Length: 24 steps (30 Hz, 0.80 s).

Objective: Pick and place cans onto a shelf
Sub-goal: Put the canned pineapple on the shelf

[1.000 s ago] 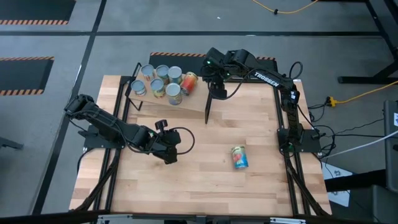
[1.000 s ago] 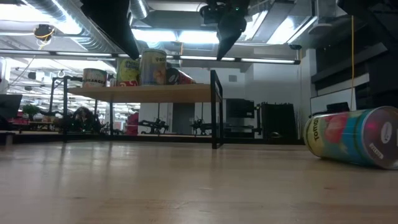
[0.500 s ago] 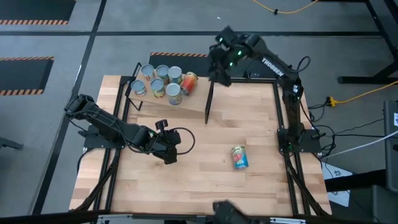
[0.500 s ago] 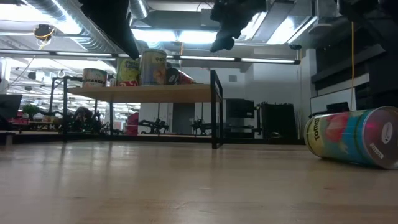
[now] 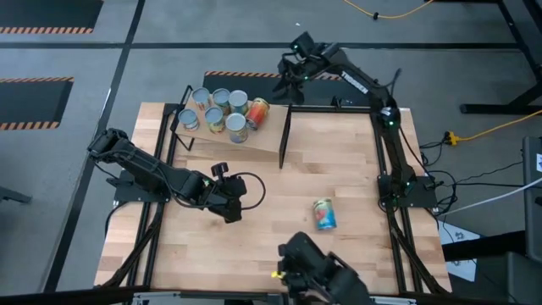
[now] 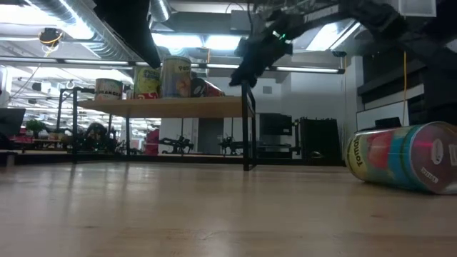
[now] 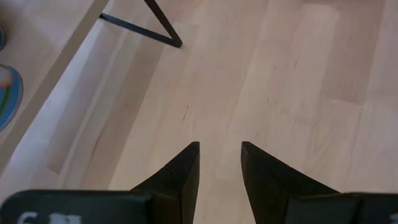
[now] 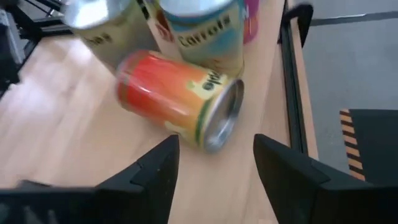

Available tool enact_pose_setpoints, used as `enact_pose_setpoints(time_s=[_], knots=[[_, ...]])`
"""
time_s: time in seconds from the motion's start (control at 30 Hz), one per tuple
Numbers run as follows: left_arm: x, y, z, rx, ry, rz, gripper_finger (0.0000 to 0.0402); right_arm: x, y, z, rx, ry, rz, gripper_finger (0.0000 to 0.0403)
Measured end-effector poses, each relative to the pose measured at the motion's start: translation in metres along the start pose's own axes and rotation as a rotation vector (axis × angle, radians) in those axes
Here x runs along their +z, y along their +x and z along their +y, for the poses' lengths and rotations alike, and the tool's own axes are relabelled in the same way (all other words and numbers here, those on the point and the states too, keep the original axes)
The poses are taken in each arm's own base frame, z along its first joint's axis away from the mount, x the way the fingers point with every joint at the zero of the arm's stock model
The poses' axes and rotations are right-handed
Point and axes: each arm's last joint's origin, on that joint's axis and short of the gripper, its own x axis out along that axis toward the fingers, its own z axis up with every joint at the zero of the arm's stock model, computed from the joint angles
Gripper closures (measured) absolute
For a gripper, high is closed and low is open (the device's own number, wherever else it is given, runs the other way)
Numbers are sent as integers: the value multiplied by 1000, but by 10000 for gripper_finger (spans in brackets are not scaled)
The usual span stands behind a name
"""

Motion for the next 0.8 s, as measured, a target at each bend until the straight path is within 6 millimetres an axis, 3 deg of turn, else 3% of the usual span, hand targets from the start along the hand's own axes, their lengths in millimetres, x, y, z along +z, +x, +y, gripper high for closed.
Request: enact_pose_setpoints(time_s=[0.23, 0.8], knots=[[0, 0, 0, 0, -1, 0, 291, -14, 29, -17, 101, 21, -32, 193], [1, 0, 0, -4, -11, -5, 291, -19, 39, -20, 151, 28, -50, 193]])
